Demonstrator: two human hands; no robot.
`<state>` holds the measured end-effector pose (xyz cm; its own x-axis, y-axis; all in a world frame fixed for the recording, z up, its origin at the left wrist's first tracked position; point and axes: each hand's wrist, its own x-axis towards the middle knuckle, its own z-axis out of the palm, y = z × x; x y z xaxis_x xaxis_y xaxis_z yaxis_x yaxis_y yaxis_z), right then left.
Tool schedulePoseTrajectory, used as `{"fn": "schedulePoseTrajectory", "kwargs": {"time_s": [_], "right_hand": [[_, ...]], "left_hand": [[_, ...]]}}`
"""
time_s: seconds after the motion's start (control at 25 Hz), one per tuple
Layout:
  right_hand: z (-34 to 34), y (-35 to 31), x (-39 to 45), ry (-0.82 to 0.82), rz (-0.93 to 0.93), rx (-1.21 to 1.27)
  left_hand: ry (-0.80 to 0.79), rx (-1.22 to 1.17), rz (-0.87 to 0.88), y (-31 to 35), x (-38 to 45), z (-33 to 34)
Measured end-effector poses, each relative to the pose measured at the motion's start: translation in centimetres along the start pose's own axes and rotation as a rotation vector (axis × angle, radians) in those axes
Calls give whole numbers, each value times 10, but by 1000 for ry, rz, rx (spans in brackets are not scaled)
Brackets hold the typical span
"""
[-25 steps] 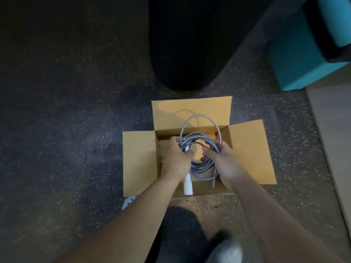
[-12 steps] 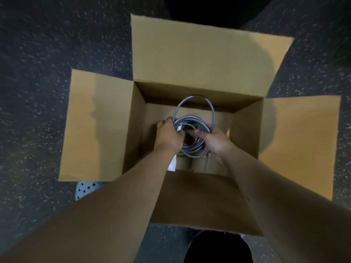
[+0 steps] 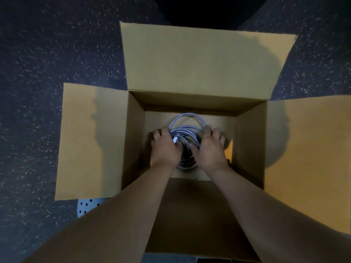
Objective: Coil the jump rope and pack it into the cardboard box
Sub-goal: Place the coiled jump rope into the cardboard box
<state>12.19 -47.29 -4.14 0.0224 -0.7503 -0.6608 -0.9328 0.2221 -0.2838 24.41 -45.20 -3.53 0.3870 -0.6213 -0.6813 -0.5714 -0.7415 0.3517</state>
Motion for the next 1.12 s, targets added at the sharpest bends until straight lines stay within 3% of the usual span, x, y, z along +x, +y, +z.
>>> {"fn": "schedulePoseTrajectory", "kwargs": {"time_s": [0.16,0.4,0.56,0.64,0.76,0.88,0.96,1.04,1.12], "right_hand": [[-33,0,-22,-110,11,71],[-128,-32,-112,-37,-7,330],[-172,-49,-147,-46,-27,390],[-186,-38,-144,28,-29,309],[-205,12,-123,249,201,59],[-210,49,-113,190,492,122],[-201,45,-116,247,441,282],[-185,22,-131,354,295,331],[-166,-7,-149,288,136,305]], "left_hand": [[0,-42,13,4,-24,-30],[132,-86,55,23,-99,-144],[172,-88,86,30,-136,-198],[243,-92,38,26,-132,-213],[369,-56,-196,-2,-100,-234],[226,-246,-385,-33,-72,-233],[219,-319,-321,-28,-76,-219],[335,-296,-186,-11,-98,-203],[281,-240,30,8,-124,-184]]}}
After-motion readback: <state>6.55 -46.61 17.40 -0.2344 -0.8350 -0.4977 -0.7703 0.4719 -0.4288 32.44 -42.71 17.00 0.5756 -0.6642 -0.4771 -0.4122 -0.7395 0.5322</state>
